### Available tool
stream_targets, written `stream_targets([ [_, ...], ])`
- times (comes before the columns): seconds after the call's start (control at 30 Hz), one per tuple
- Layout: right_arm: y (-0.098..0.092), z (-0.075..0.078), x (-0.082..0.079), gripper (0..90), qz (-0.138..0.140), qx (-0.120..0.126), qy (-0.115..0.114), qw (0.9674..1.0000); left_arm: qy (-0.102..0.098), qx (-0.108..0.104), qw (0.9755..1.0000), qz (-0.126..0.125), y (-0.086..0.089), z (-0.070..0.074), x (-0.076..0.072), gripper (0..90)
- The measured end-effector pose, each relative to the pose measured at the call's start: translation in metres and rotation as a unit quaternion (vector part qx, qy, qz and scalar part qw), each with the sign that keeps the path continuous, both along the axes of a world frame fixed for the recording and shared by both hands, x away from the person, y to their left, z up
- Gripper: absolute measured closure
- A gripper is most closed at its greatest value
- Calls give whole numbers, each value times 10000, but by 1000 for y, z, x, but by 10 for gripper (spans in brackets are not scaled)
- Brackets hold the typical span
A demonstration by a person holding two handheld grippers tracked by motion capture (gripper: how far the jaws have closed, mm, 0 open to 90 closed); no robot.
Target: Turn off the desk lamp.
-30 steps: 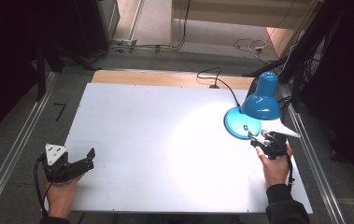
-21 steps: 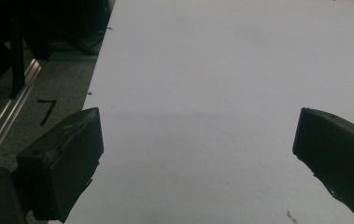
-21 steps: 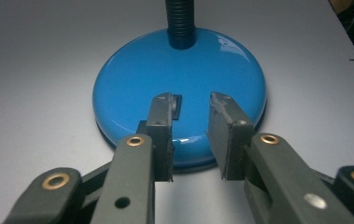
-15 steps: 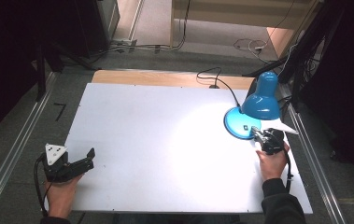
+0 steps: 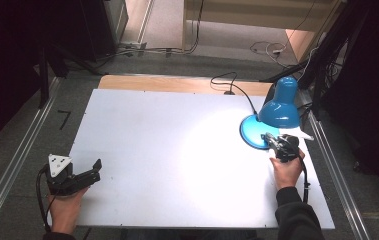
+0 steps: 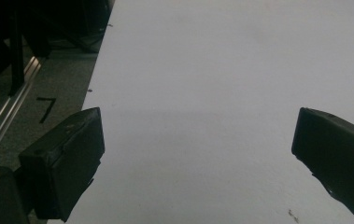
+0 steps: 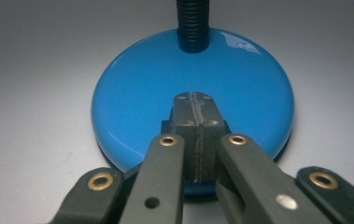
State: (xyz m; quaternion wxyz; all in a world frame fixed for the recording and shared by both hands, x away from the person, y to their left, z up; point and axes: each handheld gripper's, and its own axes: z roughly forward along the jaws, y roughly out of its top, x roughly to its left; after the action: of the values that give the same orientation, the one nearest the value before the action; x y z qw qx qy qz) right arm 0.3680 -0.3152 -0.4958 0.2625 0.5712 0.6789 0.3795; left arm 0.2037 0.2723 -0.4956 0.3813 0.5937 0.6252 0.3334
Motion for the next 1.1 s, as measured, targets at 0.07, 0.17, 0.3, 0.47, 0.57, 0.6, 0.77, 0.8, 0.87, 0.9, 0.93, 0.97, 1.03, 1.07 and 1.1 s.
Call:
stream_targets([
  [0.07, 0, -1, 1, 874, 6, -15, -6, 10000, 16, -2, 10000, 5, 0, 0, 0, 30],
  [0.17, -1, -2, 2, 874, -21, 6, -34, 10000, -2, -2, 10000, 4, 0, 0, 0, 36],
  [0.3, -1, -3, 3, 874, 7, -5, -68, 10000, 17, -9, 10000, 14, 0, -1, 0, 36],
  [0.47, 0, -3, 4, 874, 24, 13, -76, 10000, 31, 1, 10000, -3, 0, -1, 1, 36],
  [0.57, 0, -3, 4, 874, 30, 23, -82, 10000, 31, 7, 10000, -2, -1, -1, 1, 35],
  [0.6, 1, -3, 4, 874, 41, 12, -88, 10000, 28, -1, 10000, -3, -1, -1, 1, 36],
  [0.77, 1, -2, 6, 876, 57, -66, -60, 9999, 27, 5, 10000, -8, -1, -1, 1, 36],
  [0.8, 2, -2, 6, 876, 52, -64, -64, 9999, 27, 4, 10000, -13, -1, -1, 1, 36],
  [0.87, 1, -2, 6, 877, 57, -46, -52, 10000, 30, 0, 10000, -17, -1, -1, 1, 36],
  [0.9, 1, -2, 6, 877, 57, -46, -52, 10000, 31, 1, 10000, -18, -1, -1, 1, 36],
  [0.93, 1, -2, 6, 877, 59, -41, -49, 10000, 34, 1, 10000, -19, -1, -1, 1, 36],
  [0.97, 1, -2, 6, 877, 59, -45, -49, 10000, 37, -4, 10000, -17, -1, -1, 1, 36],
  [1.03, 1, -2, 6, 878, 68, -64, -51, 9999, 39, -11, 10000, -20, -1, -1, 1, 36],
  [1.07, 1, -2, 6, 877, 71, -72, -49, 9999, 41, -17, 10000, -26, -1, -1, 1, 37],
  [1.1, 1, -2, 6, 877, 71, -72, -49, 9999, 42, -15, 10000, -33, -1, -1, 1, 37],
])
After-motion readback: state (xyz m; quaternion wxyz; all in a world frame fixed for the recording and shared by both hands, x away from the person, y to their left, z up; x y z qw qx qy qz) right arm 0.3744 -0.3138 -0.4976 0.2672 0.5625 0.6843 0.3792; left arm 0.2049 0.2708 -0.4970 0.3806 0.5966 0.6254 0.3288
